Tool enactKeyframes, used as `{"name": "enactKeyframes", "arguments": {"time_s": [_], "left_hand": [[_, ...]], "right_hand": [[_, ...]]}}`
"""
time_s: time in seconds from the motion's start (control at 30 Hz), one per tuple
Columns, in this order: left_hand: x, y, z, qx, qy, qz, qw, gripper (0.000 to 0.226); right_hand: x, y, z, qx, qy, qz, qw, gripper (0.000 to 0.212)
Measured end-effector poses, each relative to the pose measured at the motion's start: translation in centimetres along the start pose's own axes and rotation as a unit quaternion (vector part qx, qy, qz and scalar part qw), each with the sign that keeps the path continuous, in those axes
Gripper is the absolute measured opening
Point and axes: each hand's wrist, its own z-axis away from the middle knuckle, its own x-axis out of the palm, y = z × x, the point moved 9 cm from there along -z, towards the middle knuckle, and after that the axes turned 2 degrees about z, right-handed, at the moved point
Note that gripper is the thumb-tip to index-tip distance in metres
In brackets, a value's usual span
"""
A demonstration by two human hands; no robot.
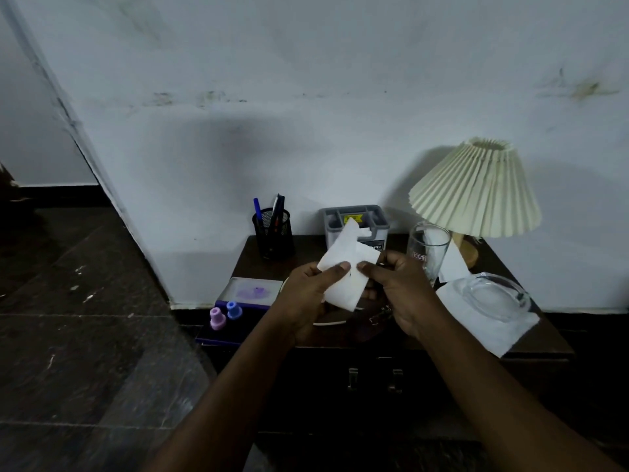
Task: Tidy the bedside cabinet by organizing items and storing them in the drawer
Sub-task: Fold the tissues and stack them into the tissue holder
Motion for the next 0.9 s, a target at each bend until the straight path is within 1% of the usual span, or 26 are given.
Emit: {"name": "enactKeyframes", "arguments": {"time_s": [0.17,0.27,0.33,0.4,0.47,0.53,0.57,0.6,0.67,0.7,0.77,0.83,0.9], "left_hand": [[-0.5,-0.1,0.5,-0.018,0.018,0.004,1.0,0.017],[-1.3,0.2,0.4,0.001,0.05,-0.03,0.998,0.018],[-1.8,0.9,0.4,0.03,0.064,-0.053,0.996,0.024],[-2.2,1.7,0.8,0.055,0.07,-0.045,0.995,0.026],[-2.8,3.1,1.4,0.115,0.086,-0.073,0.987,0.023],[-2.8,4.3,2.0,0.168,0.089,-0.101,0.977,0.028],[-2.6,4.3,2.0,0.165,0.073,-0.087,0.98,0.032],[-2.2,4.0,2.0,0.144,0.052,-0.067,0.986,0.033],[-1.5,2.8,1.6,0.081,0.022,-0.056,0.995,0.022],[-1.3,2.2,1.5,0.056,0.009,-0.07,0.996,0.015],[-0.9,1.4,1.2,0.029,-0.01,-0.102,0.994,0.009],[-1.0,0.8,1.0,0.002,-0.001,-0.093,0.996,0.013],[-1.4,0.4,0.8,-0.022,0.021,-0.043,0.999,0.017]], "right_hand": [[0.3,0.5,0.3,0.016,-0.008,-0.014,1.0,0.011],[0.4,0.4,0.4,0.014,-0.005,-0.015,1.0,0.012],[0.0,0.4,0.5,0.011,0.02,-0.001,1.0,0.01],[-0.7,0.4,0.5,0.008,0.059,0.037,0.998,0.008],[-1.4,0.1,0.6,-0.001,0.088,0.086,0.992,0.009],[-1.2,0.1,0.6,0.0,0.083,0.089,0.993,0.009],[-0.8,0.2,0.7,0.008,0.071,0.071,0.995,0.009],[-0.5,0.4,0.7,0.018,0.059,0.051,0.997,0.009],[0.2,0.7,0.9,0.034,0.037,0.02,0.999,0.008],[0.7,0.8,1.0,0.036,0.024,0.004,0.999,0.009],[1.4,0.9,1.2,0.035,-0.001,-0.022,0.999,0.014],[1.7,0.9,1.2,0.037,-0.009,-0.037,0.999,0.018],[1.7,0.9,1.2,0.038,-0.008,-0.041,0.998,0.018]]}}
